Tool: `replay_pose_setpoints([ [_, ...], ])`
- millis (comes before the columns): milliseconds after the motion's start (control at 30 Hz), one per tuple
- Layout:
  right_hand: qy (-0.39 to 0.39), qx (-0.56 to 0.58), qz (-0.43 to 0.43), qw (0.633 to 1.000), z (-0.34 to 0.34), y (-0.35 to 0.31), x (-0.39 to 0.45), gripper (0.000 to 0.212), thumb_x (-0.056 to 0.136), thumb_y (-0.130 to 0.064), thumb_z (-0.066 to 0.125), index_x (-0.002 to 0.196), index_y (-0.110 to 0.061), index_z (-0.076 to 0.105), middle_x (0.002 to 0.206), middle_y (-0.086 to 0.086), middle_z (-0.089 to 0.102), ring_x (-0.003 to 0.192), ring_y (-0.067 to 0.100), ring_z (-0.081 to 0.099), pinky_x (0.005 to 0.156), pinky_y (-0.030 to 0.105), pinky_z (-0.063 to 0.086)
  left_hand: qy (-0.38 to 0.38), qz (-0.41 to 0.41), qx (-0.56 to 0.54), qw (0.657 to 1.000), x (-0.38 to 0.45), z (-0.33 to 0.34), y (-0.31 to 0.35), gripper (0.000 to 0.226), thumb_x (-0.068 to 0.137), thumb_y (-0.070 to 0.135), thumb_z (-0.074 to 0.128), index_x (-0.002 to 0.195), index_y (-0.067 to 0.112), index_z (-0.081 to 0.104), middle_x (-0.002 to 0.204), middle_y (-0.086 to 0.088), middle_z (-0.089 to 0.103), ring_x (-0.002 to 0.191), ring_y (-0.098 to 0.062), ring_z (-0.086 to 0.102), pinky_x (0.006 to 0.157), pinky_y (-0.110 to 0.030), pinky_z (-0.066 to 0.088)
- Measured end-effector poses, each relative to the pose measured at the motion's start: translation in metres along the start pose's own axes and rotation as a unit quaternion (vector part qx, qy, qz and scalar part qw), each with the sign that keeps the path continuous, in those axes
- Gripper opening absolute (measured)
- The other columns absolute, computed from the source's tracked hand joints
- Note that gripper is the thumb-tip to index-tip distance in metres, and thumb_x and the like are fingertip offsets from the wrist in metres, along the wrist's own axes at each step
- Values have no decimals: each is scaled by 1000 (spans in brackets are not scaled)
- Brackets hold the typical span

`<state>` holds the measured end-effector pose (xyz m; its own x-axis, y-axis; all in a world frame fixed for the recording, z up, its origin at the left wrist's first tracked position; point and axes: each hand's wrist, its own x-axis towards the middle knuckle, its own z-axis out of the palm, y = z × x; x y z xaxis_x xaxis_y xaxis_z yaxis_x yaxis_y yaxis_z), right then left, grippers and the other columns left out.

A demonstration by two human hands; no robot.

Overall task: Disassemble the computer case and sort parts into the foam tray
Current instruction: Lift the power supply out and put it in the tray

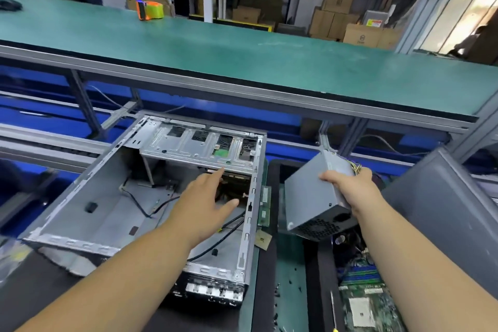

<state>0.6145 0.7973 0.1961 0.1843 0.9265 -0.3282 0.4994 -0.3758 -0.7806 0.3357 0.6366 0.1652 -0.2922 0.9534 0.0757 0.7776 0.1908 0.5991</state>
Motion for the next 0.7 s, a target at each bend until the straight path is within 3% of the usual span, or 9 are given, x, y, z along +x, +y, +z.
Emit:
replay_pose_setpoints([
  [300,47,-87,-22,995,18,-20,22,123,40,-71,69,143,-24,22,135,16,47,114,43,52,91,55,50,4,-10,-24,1000,3,-1,-2,71,89,50,60,149,25,31,137,2,44,129,-18,40,107,-38,38],
  [500,0,110,-103,989,-4,-39,-12,111,40,-59,81,137,-34,33,114,0,59,87,28,66,62,45,59,63,-27,-155,985,3,-5,2,46,88,43,64,131,30,50,122,13,50,115,-6,51,97,-29,44],
  [600,-35,198,-150,968,-20,-61,-36,99,43,-50,83,131,-32,43,109,0,66,73,20,73,51,33,56,31,-69,-287,955,7,-9,16,41,82,53,66,119,37,57,113,16,59,106,-1,58,95,-30,47],
  [700,-84,238,-161,954,-31,-84,-62,91,44,-47,83,127,-29,49,105,3,70,69,19,74,54,36,56,-52,-98,-425,898,13,-17,39,62,65,74,62,116,39,60,113,15,67,106,-2,63,103,-36,45],
])
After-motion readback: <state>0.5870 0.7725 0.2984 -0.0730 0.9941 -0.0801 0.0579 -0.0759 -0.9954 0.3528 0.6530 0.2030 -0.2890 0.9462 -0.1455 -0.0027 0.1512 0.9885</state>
